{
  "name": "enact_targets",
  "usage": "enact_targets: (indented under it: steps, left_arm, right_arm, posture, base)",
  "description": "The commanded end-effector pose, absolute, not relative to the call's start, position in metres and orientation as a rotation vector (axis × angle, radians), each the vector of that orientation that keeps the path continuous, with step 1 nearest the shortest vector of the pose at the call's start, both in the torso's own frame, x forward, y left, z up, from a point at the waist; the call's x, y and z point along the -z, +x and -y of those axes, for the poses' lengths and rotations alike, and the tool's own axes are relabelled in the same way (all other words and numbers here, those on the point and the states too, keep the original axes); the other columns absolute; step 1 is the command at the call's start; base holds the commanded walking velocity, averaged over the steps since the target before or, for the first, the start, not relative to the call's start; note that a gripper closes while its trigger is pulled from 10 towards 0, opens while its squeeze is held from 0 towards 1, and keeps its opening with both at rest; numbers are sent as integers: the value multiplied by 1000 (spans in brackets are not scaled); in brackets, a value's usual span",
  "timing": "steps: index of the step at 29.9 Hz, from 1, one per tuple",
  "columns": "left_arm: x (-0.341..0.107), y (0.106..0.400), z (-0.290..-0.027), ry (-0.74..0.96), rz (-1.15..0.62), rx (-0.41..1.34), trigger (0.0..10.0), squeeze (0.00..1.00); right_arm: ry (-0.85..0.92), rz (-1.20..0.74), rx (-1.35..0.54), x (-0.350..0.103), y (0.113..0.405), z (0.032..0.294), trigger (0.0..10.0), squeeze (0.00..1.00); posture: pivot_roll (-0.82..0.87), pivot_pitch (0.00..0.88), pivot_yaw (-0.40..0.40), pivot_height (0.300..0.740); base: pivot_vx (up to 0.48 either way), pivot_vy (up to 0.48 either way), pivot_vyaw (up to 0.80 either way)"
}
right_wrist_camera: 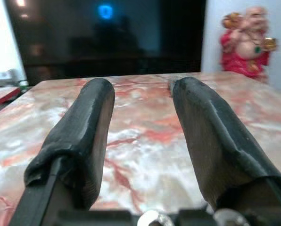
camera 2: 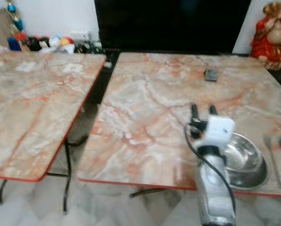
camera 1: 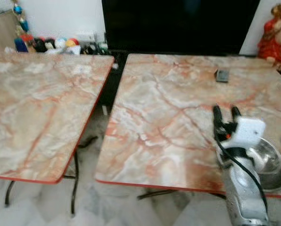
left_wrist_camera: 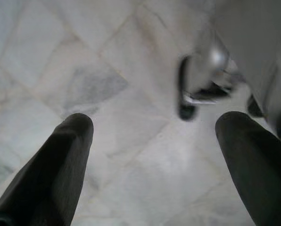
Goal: Setting the table
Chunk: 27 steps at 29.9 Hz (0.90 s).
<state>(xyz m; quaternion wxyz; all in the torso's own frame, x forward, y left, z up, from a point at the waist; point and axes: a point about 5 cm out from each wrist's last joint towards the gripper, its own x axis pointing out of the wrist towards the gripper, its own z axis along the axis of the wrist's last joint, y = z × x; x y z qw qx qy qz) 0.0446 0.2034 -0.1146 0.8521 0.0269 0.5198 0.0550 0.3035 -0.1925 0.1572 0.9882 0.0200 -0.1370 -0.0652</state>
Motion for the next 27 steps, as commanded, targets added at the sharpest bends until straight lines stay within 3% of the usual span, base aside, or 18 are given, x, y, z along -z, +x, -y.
enact_targets:
  steps: [1, 10, 15, 20, 23, 27]
  left_arm:
    - [115, 34, -205, 66, -1119, -113, 10000, 0]
    - [118, -14, -180, 62, -1204, -84, 10000, 0]
    - [119, -21, -162, 60, -1222, -58, 10000, 0]
    - [117, -47, -154, 60, -1272, -45, 10000, 0]
    - [119, -16, -164, 62, -1212, -55, 10000, 0]
    - [120, -8, -166, 76, -1194, -50, 10000, 0]
  right_arm:
    - [46, 303, 113, -165, 306, 187, 10000, 0]
    - [32, 293, 81, -163, 303, 179, 10000, 0]
    - [34, 284, 70, -160, 303, 176, 10000, 0]
    - [34, 270, 52, -157, 301, 174, 10000, 0]
    - [33, 262, 43, -155, 301, 172, 10000, 0]
    - [23, 227, 46, -146, 299, 176, 10000, 0]
  posture:
    - [-7, 70, -27, 740]
    - [-9, 73, -26, 740]
    - [-8, 76, -25, 740]
    - [-10, 76, -25, 740]
    - [-10, 77, -25, 740]
    - [-10, 81, -25, 740]
  base:
    - [0, 480, 0]
    - [0, 480, 0]
    - [0, 480, 0]
    - [0, 480, 0]
    - [0, 480, 0]
    - [0, 162, 0]
